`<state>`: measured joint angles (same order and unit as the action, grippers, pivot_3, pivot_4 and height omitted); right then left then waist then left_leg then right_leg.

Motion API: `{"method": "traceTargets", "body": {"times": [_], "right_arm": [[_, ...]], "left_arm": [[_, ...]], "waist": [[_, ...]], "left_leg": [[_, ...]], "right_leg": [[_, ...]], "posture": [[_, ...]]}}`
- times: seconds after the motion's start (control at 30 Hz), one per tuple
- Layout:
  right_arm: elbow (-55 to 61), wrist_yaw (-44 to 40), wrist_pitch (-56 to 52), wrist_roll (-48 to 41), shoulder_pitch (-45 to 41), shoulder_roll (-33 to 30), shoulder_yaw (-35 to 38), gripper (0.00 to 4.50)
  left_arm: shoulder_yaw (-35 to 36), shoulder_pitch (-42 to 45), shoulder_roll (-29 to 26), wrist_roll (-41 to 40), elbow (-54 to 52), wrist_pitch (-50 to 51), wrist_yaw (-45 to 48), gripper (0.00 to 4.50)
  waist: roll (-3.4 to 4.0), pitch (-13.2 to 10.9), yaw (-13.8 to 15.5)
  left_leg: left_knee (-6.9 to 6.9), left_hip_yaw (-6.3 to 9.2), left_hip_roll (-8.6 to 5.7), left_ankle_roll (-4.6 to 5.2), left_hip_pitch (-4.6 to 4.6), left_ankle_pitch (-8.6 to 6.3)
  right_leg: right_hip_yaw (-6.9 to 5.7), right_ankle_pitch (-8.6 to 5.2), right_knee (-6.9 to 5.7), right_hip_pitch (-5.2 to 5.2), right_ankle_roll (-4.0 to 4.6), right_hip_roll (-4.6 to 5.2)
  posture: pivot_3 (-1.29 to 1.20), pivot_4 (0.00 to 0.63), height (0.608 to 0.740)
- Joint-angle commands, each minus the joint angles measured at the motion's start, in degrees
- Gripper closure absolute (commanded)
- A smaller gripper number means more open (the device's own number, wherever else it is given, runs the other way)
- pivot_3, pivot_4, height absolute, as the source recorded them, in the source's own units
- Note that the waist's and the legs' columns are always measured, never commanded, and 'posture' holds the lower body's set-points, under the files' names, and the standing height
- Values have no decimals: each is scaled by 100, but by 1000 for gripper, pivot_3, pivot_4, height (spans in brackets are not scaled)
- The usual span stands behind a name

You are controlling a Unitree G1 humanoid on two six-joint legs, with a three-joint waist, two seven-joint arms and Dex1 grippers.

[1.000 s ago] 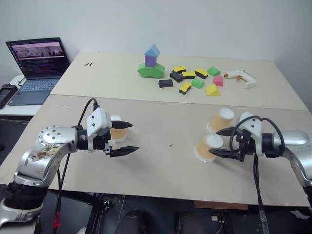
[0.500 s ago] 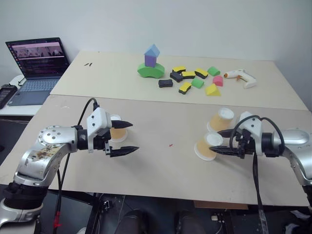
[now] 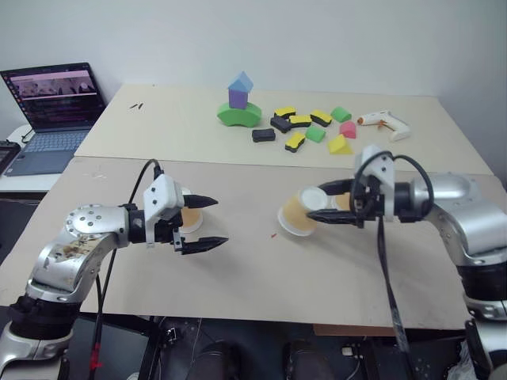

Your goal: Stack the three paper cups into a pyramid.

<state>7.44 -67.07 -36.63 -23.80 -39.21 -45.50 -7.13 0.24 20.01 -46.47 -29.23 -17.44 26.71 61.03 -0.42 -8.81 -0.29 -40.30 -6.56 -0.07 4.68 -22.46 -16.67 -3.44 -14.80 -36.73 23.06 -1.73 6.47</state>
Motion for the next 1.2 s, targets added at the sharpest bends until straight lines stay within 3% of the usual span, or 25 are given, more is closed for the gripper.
{"method": "traceTargets", "body": {"times": [0.03, 0.33, 0.77, 0.8, 0.9, 1.2], "right_arm": [[-878, -295, 487, 556, -519, 283, -659, 1820], [-2342, -775, 1295, 1156, -1359, 1141, -1258, 1820], [-3231, -839, 1828, 1625, -1806, 1716, -1242, 1820], [-3250, -821, 1832, 1627, -1801, 1729, -1213, 821], [-3224, -798, 1827, 1605, -1763, 1720, -1138, 32], [-1095, -1207, 702, 797, -928, 742, -542, 32]], "left_arm": [[75, 52, -4, -43, -172, 18, -14, 0], [349, -253, -99, -138, -491, 135, -153, 0], [433, -384, -72, -190, -799, 346, -366, 0], [424, -371, -66, -193, -811, 363, -375, 0], [384, -308, -51, -206, -802, 402, -408, 0], [247, -167, 6, -124, -564, 267, -341, 0]], "waist": [[-3, -1, 3], [-3, -1, -41], [-2, -2, -54], [-2, -2, -56], [-2, -2, -55], [-2, -2, -28]], "left_leg": [[-1, 0, -2, 0, -2, 0], [-10, 4, -6, 1, -40, 1], [-11, 9, -7, 0, -38, 1], [-11, 9, -6, -1, -37, 1], [-11, 9, -6, -2, -35, 2], [-12, 15, -7, -3, -42, 2]], "right_leg": [[-3, 0, 0, 1, 0, 0], [-25, 0, -26, 25, 0, -6], [-33, 0, -27, 21, 0, -6], [-34, 0, -29, 20, 0, -8], [-33, 0, -30, 19, 0, -8], [-43, 0, -23, 19, -1, -6]], "posture": [[0, 150, 740], [0, 150, 740], [0, 150, 740], [0, 150, 740], [0, 150, 740], [0, 150, 740]]}}
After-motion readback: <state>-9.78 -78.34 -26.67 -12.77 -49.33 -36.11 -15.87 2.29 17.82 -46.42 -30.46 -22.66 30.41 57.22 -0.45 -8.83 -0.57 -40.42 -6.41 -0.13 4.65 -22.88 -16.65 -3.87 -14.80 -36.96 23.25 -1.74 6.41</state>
